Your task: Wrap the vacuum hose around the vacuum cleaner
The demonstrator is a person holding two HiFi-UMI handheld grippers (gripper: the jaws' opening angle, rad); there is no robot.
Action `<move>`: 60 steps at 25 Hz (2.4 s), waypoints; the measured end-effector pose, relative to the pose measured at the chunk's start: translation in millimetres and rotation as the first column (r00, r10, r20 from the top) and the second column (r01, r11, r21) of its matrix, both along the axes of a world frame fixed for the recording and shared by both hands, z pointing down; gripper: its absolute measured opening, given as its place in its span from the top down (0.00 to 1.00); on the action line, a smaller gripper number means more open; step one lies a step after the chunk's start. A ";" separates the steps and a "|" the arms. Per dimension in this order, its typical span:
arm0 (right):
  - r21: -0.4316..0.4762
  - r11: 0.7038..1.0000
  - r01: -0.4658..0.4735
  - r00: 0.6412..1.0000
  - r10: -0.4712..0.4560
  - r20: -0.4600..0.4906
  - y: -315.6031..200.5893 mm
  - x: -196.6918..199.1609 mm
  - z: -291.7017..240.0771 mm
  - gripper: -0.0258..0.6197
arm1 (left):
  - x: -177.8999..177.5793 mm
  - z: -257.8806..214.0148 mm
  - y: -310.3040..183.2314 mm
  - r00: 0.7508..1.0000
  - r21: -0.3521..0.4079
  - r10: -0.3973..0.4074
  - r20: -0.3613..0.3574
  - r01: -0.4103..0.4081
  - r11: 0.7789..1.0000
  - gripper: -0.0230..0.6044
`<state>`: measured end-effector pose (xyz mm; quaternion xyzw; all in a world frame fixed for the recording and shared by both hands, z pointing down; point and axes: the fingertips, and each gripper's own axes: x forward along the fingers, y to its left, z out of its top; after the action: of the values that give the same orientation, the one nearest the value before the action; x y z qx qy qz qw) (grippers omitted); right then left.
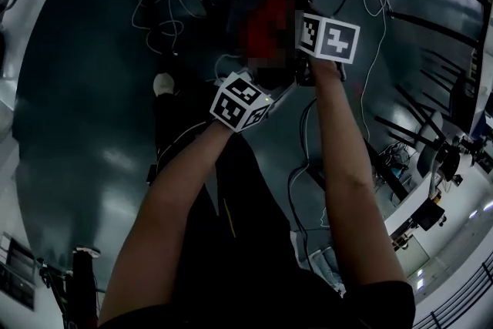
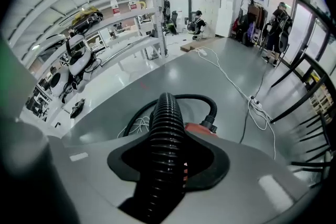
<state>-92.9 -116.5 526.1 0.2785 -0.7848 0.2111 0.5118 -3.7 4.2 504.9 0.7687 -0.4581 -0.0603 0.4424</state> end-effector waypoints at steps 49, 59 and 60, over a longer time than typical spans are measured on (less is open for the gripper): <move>-0.056 0.998 -0.025 0.977 0.037 0.212 -52.1 199.9 -43.3 0.70 | -64.2 7.9 -121.2 0.810 0.037 0.111 0.576 -0.161 0.986 0.53; -0.028 0.999 0.047 0.961 -0.038 0.273 -65.2 222.1 -73.2 0.70 | -71.4 19.5 -142.9 0.743 -0.004 0.144 0.654 -0.186 0.983 0.49; -0.026 0.998 0.059 0.960 -0.049 0.277 -66.6 223.4 -76.8 0.70 | -71.7 20.5 -144.2 0.736 -0.007 0.145 0.661 -0.188 0.982 0.49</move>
<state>130.5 -183.0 449.3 0.2161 -0.8521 0.2471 0.4076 -75.4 -140.1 525.5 0.7913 -0.5118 0.2402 0.2328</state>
